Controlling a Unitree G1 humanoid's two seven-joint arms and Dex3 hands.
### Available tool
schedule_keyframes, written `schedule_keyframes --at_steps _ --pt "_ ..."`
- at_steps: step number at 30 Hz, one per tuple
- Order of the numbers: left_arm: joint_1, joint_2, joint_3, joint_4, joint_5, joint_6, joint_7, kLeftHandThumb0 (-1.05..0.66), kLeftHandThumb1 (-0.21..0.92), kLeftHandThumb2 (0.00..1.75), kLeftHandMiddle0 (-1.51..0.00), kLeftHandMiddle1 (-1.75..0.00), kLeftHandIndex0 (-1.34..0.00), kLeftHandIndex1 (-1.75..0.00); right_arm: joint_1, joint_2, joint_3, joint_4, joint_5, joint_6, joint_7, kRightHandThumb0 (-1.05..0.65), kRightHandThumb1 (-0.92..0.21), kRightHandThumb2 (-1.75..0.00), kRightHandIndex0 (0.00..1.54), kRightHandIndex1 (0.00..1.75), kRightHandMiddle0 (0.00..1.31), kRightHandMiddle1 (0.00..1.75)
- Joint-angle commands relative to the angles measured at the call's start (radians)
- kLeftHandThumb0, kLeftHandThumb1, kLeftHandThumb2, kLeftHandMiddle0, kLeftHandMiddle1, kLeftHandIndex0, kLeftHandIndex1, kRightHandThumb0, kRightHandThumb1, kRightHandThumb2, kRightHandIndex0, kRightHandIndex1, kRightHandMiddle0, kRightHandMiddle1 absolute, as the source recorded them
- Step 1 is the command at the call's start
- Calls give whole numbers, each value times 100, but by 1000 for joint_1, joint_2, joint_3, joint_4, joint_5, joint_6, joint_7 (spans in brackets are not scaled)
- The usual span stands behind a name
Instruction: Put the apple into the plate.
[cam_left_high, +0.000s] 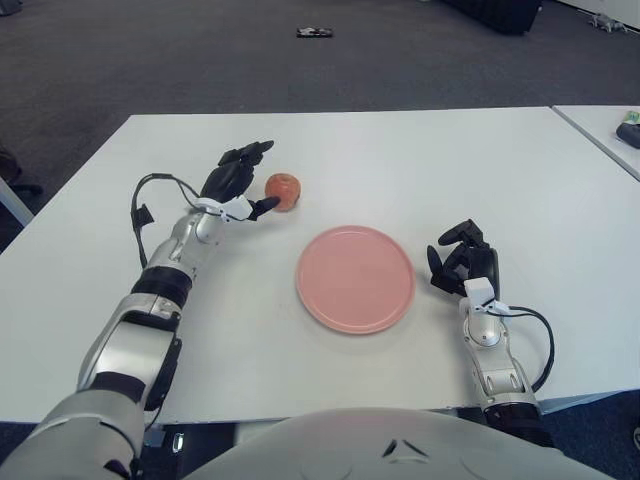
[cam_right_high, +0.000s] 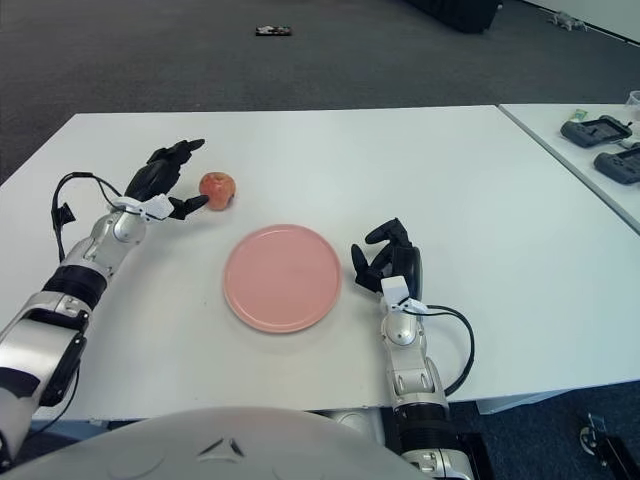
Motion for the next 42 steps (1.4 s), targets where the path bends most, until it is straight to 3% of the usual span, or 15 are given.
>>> schedule_keyframes --at_steps 1,8,20,42 --pt "-54 25 -31 0 34 39 -37 -105 50 75 0 0 0 0 -6 -6 -6 13 -2 3 -4 -41 -54 -104 81 172 44 175" --pt "-149 8 -96 68 86 85 -72 -105 59 65 0 0 0 0 -2 -10 -5 9 -5 7 -2 -41 -54 -104 81 172 43 175" --pt "-275 -19 -196 201 141 115 -130 -105 62 61 0 0 0 0 -1 -5 -8 8 -5 12 -9 -41 -55 -103 80 173 43 175" --pt "-417 -121 -327 456 206 160 -127 -101 64 61 0 0 0 0 9 -11 -4 5 -16 -10 -30 -41 -55 -103 82 172 43 175"
